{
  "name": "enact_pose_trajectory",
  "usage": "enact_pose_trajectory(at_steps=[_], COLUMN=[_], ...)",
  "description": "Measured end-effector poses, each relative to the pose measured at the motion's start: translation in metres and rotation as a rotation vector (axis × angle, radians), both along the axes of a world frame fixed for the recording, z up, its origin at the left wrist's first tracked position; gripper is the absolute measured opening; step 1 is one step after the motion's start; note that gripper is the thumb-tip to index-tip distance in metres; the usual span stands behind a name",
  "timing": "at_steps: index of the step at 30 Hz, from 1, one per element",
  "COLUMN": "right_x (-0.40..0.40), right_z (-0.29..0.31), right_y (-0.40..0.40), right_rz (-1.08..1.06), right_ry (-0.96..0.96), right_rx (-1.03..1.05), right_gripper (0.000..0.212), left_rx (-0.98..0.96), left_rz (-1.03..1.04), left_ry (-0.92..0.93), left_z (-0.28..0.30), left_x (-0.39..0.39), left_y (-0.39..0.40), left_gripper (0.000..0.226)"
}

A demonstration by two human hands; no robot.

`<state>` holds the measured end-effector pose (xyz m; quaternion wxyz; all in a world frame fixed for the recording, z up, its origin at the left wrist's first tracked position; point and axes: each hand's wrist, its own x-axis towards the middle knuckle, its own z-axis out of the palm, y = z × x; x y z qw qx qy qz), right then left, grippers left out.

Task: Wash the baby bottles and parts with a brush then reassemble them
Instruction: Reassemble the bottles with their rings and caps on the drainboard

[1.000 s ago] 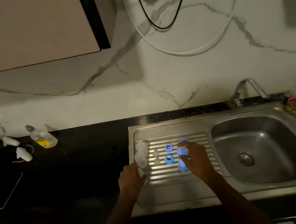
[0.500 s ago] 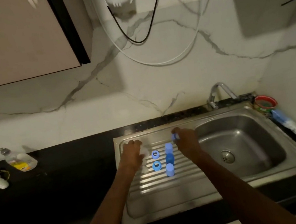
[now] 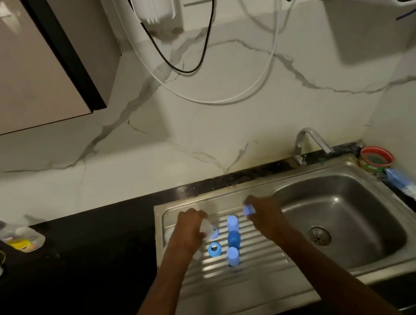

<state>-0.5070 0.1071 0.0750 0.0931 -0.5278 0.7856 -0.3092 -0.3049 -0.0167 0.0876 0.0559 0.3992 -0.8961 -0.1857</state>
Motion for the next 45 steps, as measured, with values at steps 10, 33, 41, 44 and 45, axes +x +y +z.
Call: enact_pose_trajectory(at_steps=[10, 33, 41, 44, 45], right_x=[-0.020, -0.030, -0.031, -0.027, -0.025], right_z=[0.179, 0.016, -0.005, -0.001, -0.002], right_y=[-0.039, -0.015, -0.002, -0.004, -0.005], right_rz=[-0.009, 0.095, 0.092, 0.155, 0.164], right_ry=[0.037, -0.109, -0.500, -0.482, -0.491], right_rx=[-0.947, -0.052, -0.075, -0.061, -0.074], right_gripper=[0.031, 0.017, 0.032, 0.031, 0.031], left_rx=[-0.157, 0.139, 0.473, 0.507, 0.499], left_rz=[0.104, 0.212, 0.218, 0.197, 0.181], left_ry=[0.973, 0.440, 0.598, 0.605, 0.597], left_z=[0.130, 0.020, -0.015, -0.012, -0.010], left_x=[-0.025, -0.022, -0.003, -0.006, -0.007], left_y=[-0.015, 0.000, -0.006, -0.001, 0.000], left_gripper=[0.037, 0.029, 0.039, 0.036, 0.033])
